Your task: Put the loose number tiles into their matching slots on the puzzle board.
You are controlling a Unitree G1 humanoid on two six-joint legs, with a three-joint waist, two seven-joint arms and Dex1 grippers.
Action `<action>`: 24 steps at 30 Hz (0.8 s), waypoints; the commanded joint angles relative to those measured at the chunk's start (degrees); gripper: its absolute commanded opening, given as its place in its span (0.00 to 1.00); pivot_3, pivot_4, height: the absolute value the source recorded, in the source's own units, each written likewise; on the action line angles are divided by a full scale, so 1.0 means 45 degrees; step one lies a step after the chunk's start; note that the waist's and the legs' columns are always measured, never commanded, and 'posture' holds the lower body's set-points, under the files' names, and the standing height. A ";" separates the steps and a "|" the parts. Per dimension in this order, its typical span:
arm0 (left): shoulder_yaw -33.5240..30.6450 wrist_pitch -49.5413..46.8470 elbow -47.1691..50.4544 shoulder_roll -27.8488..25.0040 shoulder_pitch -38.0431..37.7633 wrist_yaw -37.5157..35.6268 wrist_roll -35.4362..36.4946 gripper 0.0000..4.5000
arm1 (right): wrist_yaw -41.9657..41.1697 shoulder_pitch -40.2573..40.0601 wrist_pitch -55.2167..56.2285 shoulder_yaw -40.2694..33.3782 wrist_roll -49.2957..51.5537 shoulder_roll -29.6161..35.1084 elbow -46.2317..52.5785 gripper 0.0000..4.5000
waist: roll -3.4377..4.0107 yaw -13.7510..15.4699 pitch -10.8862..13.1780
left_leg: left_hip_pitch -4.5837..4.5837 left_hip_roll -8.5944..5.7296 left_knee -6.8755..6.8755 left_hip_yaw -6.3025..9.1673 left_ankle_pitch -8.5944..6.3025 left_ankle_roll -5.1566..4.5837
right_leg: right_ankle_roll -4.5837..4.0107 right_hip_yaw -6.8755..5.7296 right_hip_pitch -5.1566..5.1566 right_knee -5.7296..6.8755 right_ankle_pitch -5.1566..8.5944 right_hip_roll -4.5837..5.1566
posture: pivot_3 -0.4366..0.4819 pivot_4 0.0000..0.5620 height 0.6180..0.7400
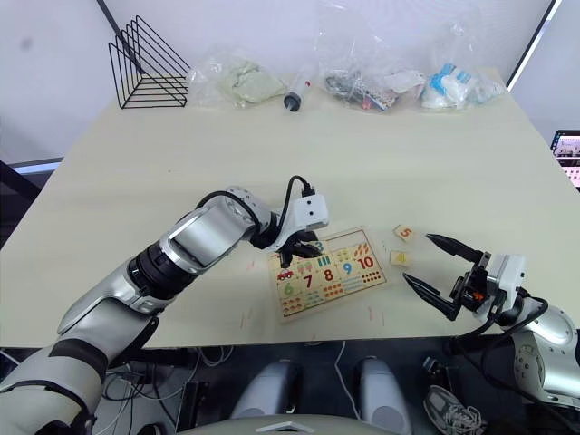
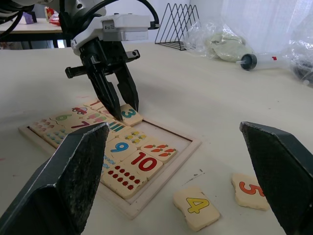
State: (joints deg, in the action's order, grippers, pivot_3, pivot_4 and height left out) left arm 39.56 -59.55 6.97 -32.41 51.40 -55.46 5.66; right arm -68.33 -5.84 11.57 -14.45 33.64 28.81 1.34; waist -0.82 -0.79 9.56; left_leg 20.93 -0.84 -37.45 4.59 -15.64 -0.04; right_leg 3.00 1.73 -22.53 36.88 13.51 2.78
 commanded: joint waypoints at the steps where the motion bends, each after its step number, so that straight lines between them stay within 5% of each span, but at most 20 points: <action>1: 0.0122 0.0232 0.0162 -0.0064 0.0086 -0.0185 -0.0161 0.20 | 0.0007 0.0030 0.0177 -0.0177 0.0098 0.0091 0.0273 1.00 | 0.0000 0.0001 0.0000 | 0.0000 0.0000 0.0000 0.0000 0.0000 0.0000 | 0.0000 0.0000 0.0000 0.0000 0.0000 0.0000 | 0.48 0.27 1.00; 7: 0.0094 0.0275 0.0223 -0.0105 0.0016 -0.0266 -0.0217 0.20 | -0.0022 0.0060 0.0221 -0.0168 0.0071 0.0083 0.0204 1.00 | 0.0000 -0.0002 0.0000 | 0.0000 0.0000 0.0000 0.0000 0.0000 0.0000 | 0.0000 0.0000 0.0000 0.0000 0.0000 0.0000 | 0.48 0.27 1.00; 15: -0.0013 0.0411 0.0468 -0.0142 0.0031 -0.0261 -0.0294 0.97 | -0.0006 0.0086 0.0331 -0.0218 -0.0015 0.0085 0.0123 1.00 | 0.0000 -0.0002 0.0000 | 0.0000 0.0000 0.0000 0.0000 0.0000 0.0000 | 0.0000 0.0000 0.0000 0.0000 0.0000 -0.0001 | 0.48 0.27 1.00; 24: -0.0946 0.0367 0.0561 -0.0359 0.0460 -0.0609 0.0173 0.99 | -0.0032 0.0084 0.0350 -0.0199 -0.0039 0.0064 0.0064 1.00 | 0.0000 -0.0008 0.0000 | 0.0001 0.0000 0.0000 0.0000 0.0000 0.0000 | 0.0000 -0.0001 0.0000 0.0000 0.0000 -0.0001 | 0.48 0.27 1.00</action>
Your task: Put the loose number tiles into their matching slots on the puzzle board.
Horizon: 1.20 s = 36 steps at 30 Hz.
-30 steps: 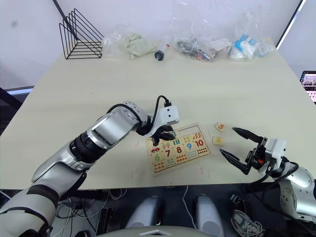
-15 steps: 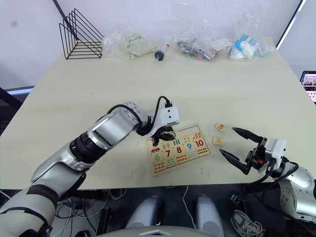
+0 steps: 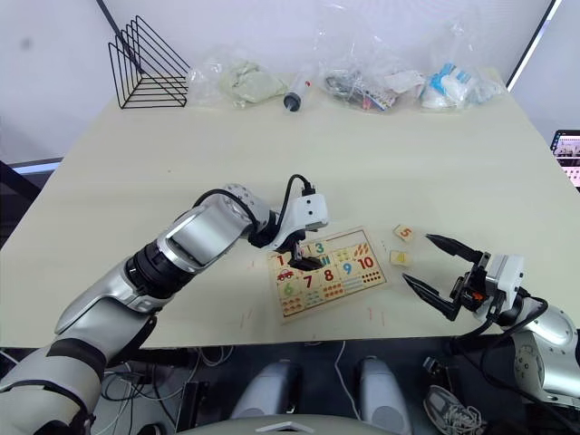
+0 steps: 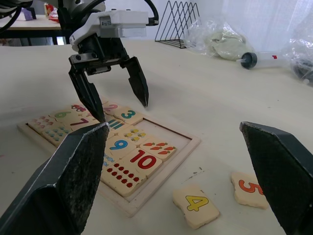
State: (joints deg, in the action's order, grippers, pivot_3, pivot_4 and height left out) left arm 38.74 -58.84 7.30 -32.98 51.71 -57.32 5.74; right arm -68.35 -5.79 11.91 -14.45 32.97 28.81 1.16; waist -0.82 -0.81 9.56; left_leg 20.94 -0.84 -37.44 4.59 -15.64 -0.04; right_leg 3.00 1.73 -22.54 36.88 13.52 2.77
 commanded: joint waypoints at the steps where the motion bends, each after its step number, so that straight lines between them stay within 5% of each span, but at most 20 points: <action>1: -0.0986 0.0472 0.0508 -0.0297 0.0369 -0.0291 0.0255 0.99 | -0.0040 0.0065 0.0277 -0.0204 0.0119 0.0064 0.0095 1.00 | 0.0000 -0.0004 0.0000 | -0.0002 0.0000 0.0000 0.0000 0.0000 0.0000 | 0.0000 0.0000 0.0000 0.0000 0.0000 0.0000 | 0.48 0.27 1.00; 17: -0.4239 0.3788 -0.0926 -0.0200 -0.1700 -0.0283 0.1447 0.99 | -0.0215 0.0117 0.0349 -0.0197 0.0150 0.0111 -0.0184 1.00 | 0.0002 0.0002 -0.0001 | -0.0007 0.0003 -0.0001 -0.0003 0.0000 0.0001 | -0.0002 0.0003 -0.0001 0.0003 -0.0001 0.0002 | 0.48 0.27 1.00; 21: -0.4498 0.4668 -0.1398 -0.0065 -0.2082 -0.0469 0.1527 0.71 | -0.0314 0.0173 0.0338 -0.0216 0.0167 0.0173 -0.0261 1.00 | 0.0002 0.0024 -0.0001 | -0.0002 0.0000 -0.0002 -0.0004 0.0000 0.0000 | -0.0001 0.0002 -0.0001 0.0002 -0.0002 0.0004 | 0.48 0.27 1.00; 28: -0.4153 0.6226 -0.2387 -0.0342 -0.2538 -0.1436 0.1153 0.01 | -0.0376 0.0203 0.0340 -0.0221 0.0153 0.0202 -0.0308 1.00 | 0.0003 0.0008 -0.0002 | -0.0006 0.0001 -0.0001 -0.0006 0.0000 0.0000 | -0.0001 0.0002 -0.0001 0.0003 -0.0002 0.0003 | 0.48 0.27 1.00; 36: -0.3905 0.7013 -0.3041 0.0040 -0.2687 -0.1642 0.0608 0.01 | -0.0345 0.0186 0.0370 -0.0244 0.0124 0.0215 -0.0307 1.00 | 0.0002 0.0020 -0.0002 | -0.0003 0.0000 -0.0002 -0.0005 0.0000 0.0000 | -0.0001 0.0001 -0.0001 0.0003 -0.0002 0.0003 | 0.48 0.27 1.00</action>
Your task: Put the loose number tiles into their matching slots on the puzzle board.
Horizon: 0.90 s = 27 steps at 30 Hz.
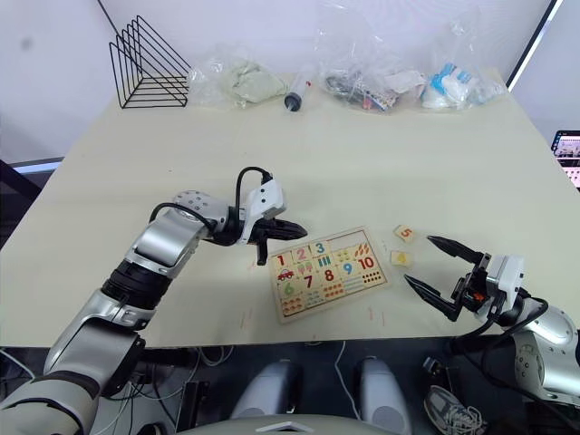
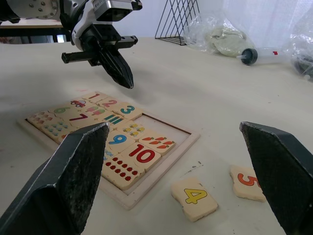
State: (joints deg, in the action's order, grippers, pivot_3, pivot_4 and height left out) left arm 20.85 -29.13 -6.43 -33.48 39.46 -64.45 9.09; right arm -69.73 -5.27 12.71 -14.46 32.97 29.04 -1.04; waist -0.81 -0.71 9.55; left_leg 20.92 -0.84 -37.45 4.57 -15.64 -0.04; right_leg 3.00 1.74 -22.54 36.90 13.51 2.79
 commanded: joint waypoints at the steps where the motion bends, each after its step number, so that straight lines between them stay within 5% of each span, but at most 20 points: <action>1: 0.0082 0.0469 -0.0047 0.0203 0.0035 -0.0076 -0.0207 0.01 | -0.0037 0.0080 0.0188 -0.0244 0.0124 0.0166 0.0173 1.00 | 0.0000 -0.0006 0.0000 | 0.0000 0.0000 0.0000 0.0001 0.0000 0.0000 | 0.0000 -0.0001 0.0000 0.0000 0.0000 0.0000 | 0.48 0.27 1.00; 27: 0.0200 0.0942 -0.0022 0.0193 -0.0303 -0.0814 -0.0720 0.01 | -0.0004 -0.0023 0.0183 -0.0280 0.0149 0.0205 0.0256 1.00 | 0.0000 -0.0012 -0.0001 | -0.0002 0.0001 0.0001 0.0003 0.0000 0.0000 | 0.0000 -0.0002 0.0001 0.0002 0.0000 -0.0001 | 0.48 0.27 1.00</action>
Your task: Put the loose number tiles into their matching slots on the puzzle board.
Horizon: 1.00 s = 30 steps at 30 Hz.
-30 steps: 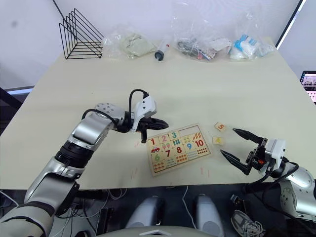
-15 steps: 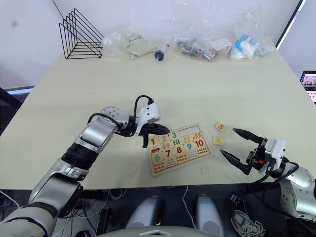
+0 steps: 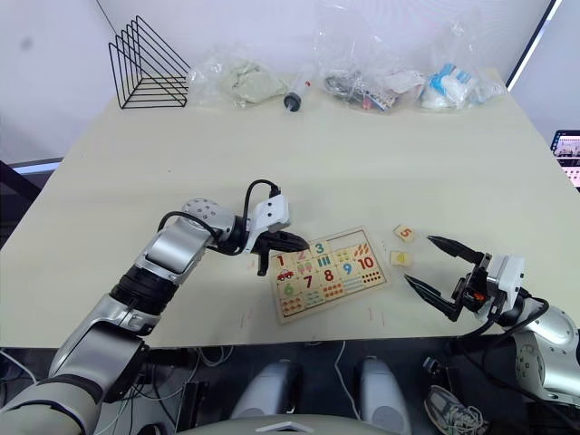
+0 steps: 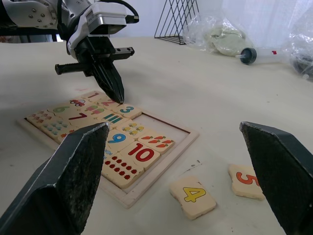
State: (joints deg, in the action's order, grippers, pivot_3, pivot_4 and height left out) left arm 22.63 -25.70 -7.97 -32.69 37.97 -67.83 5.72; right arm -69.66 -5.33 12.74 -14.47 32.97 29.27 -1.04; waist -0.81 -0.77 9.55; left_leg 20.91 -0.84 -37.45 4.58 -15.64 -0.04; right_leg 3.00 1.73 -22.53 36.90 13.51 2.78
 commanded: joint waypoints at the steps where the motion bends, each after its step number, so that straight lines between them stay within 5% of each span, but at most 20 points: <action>1: -0.0227 0.0191 0.0332 0.0036 0.0043 -0.0058 0.0057 0.01 | -0.0019 -0.0010 0.0175 -0.0277 0.0150 0.0159 0.0255 1.00 | 0.0000 0.0001 0.0000 | 0.0000 0.0000 0.0000 0.0000 0.0000 0.0000 | 0.0000 0.0000 0.0000 0.0000 0.0000 0.0000 | 0.48 0.27 1.00; 21: -0.0218 0.0342 0.0264 0.0383 0.0100 -0.0042 0.0060 0.01 | 0.0014 -0.0077 0.0132 -0.0267 0.0164 0.0191 0.0341 1.00 | 0.0000 0.0001 0.0000 | 0.0000 0.0000 0.0000 0.0000 0.0000 0.0000 | 0.0000 0.0000 0.0000 0.0000 0.0000 0.0000 | 0.48 0.27 1.00; 30: -0.1653 -0.0090 0.1135 0.0291 -0.0367 0.0147 0.1361 0.01 | -0.0059 -0.0217 0.0108 -0.0305 0.0250 0.0257 0.0352 1.00 | 0.0000 -0.0004 0.0000 | 0.0000 0.0002 0.0000 0.0000 0.0000 0.0000 | 0.0000 0.0001 0.0000 0.0000 0.0000 0.0001 | 0.48 0.27 1.00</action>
State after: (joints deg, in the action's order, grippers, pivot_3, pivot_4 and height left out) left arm 17.87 -25.61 -5.66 -30.97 36.83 -67.60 9.81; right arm -69.69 -6.02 12.73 -14.48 33.04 29.88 -1.03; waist -0.81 -0.79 9.55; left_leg 20.91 -0.83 -37.45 4.58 -15.64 -0.04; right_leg 2.99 1.73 -22.53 36.90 13.51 2.79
